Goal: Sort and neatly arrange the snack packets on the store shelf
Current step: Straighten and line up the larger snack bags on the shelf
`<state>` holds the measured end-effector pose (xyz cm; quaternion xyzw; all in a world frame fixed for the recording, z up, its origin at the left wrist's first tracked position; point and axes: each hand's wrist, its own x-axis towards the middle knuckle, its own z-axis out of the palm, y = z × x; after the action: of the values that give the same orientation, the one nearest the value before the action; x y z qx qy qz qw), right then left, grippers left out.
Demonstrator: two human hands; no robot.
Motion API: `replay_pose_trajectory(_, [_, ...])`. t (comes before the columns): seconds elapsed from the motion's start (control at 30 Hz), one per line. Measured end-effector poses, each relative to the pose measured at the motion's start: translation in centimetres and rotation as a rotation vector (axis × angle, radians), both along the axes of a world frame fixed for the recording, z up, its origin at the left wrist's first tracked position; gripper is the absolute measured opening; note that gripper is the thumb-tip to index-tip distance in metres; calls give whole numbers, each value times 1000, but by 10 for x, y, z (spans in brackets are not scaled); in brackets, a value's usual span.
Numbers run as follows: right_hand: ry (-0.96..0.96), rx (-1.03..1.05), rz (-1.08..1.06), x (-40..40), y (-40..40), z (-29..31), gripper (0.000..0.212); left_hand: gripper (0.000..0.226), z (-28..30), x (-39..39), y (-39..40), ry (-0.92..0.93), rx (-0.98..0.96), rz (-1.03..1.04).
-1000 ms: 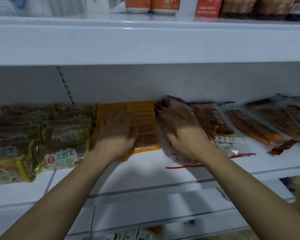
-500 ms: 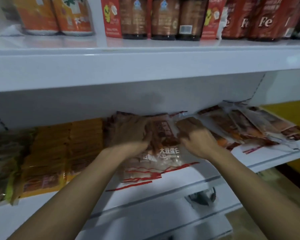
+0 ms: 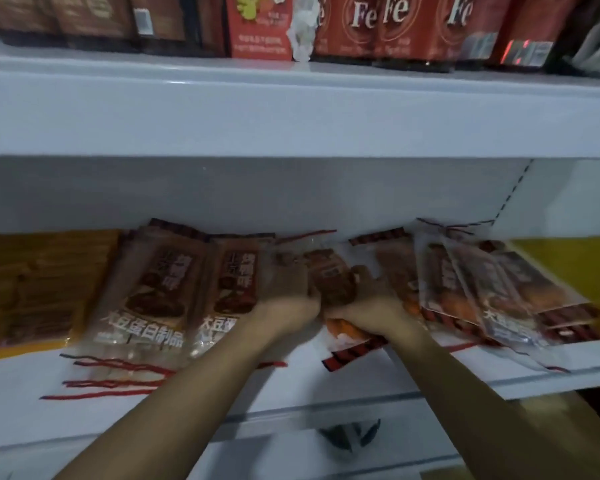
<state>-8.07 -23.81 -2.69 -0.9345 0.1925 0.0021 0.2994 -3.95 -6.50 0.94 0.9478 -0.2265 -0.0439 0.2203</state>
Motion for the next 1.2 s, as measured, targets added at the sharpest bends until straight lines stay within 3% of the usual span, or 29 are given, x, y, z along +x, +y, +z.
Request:
replay_pose_trajectory(0.07, [-56,149,-26,3,-6,-2,82,29,0,-4,-9,83,4,6])
replay_pose_trajectory(0.2, [-212,396,-130,5,-22,-2,68,12,1,-1,-14,209,-116,2])
replay_pose_trajectory(0.27, [-184,433,-116,4,-29,2,49,14,3,-2,-12,253,-143,-20])
replay_pose_trajectory(0.43, [-204,502,-152,-1,-35,13,42,31,8,-5,-6,325,-198,-89])
replay_pose_trajectory(0.57, [-222,624,-159,-10,-38,28,15,21,5,2,7,339,-328,-45])
replay_pose_trajectory(0.7, [-271,672,-181,-17,-43,39,32,12,11,-6,12,522,-509,-10])
replay_pose_trajectory(0.8, [-313,706,-156,-29,-29,46,22,13,9,-20,4,673,-608,-30])
replay_pose_trajectory(0.87, [-320,691,-122,-38,-10,51,12,41,8,-31,0,829,-726,-23])
replay_pose_trajectory(0.93, [-356,608,-116,-40,7,53,23,58,11,-36,-3,939,-800,5])
replay_pose_trajectory(1.0, [-371,478,-80,-39,15,51,27,56,15,-35,-3,922,-776,18])
replay_pose_trajectory(1.1, [-315,244,143,-43,14,48,27,53,23,-29,-1,931,-785,46])
replay_pose_trajectory(1.2, [-177,-19,184,-49,14,40,19,28,28,-25,0,932,-821,79])
